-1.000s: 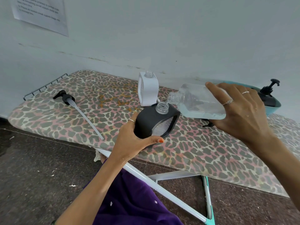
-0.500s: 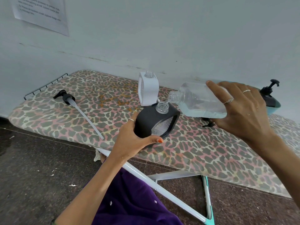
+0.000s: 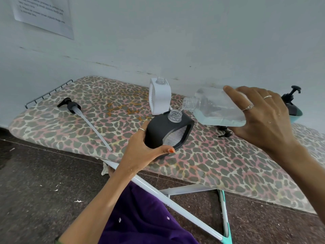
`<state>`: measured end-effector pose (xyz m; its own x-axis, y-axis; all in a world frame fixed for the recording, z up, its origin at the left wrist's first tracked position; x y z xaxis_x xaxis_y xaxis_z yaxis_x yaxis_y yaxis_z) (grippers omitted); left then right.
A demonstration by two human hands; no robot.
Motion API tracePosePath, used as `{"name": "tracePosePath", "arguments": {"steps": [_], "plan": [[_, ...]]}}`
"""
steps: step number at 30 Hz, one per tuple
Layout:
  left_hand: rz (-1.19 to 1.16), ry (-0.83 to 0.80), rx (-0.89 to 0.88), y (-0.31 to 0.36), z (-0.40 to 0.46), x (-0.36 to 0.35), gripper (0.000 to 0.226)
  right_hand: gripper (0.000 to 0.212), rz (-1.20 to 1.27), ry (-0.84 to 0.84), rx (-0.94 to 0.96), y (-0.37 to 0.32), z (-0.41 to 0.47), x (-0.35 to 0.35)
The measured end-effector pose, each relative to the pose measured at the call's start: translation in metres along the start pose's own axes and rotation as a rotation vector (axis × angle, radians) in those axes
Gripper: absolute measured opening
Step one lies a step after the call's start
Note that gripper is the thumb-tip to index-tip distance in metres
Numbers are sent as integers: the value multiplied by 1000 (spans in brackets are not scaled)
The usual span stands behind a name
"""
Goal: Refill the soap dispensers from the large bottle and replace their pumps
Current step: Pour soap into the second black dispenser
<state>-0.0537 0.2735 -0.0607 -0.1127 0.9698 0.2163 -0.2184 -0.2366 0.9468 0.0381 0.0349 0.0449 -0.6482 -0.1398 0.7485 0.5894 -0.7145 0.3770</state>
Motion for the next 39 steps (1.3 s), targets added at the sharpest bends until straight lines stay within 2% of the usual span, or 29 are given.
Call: {"name": "tracePosePath", "arguments": {"steps": [5, 16, 23, 27, 33, 39], "plan": [[-33, -8, 12, -1, 0, 0, 67, 65, -7, 7, 4, 1, 0, 2], [-64, -14, 21, 1, 0, -2, 59, 69, -9, -16, -10, 1, 1, 2], [-71, -29, 6, -5, 1, 0, 75, 68, 5, -35, -8, 0, 1, 3], [-92, -34, 13, -5, 1, 0, 68, 70, 5, -48, -5, 0, 1, 2], [-115, -33, 6, -6, 2, -1, 78, 62, 8, -46, 0, 1, 1, 7], [-106, -55, 7, -6, 3, -1, 60, 58, -10, -25, -5, 0, 2, 8]]}}
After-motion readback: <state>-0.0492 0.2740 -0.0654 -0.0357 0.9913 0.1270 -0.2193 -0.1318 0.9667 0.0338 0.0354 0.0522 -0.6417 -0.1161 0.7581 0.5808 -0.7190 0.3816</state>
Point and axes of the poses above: each hand's wrist, its own z-axis towards the middle knuckle, its own x-axis out of the back of the hand, y = z × x, the point moved 4 cm from there along z, towards the middle knuckle, and after that the axes turned 11 degrees about -y, right-handed, at the moved point
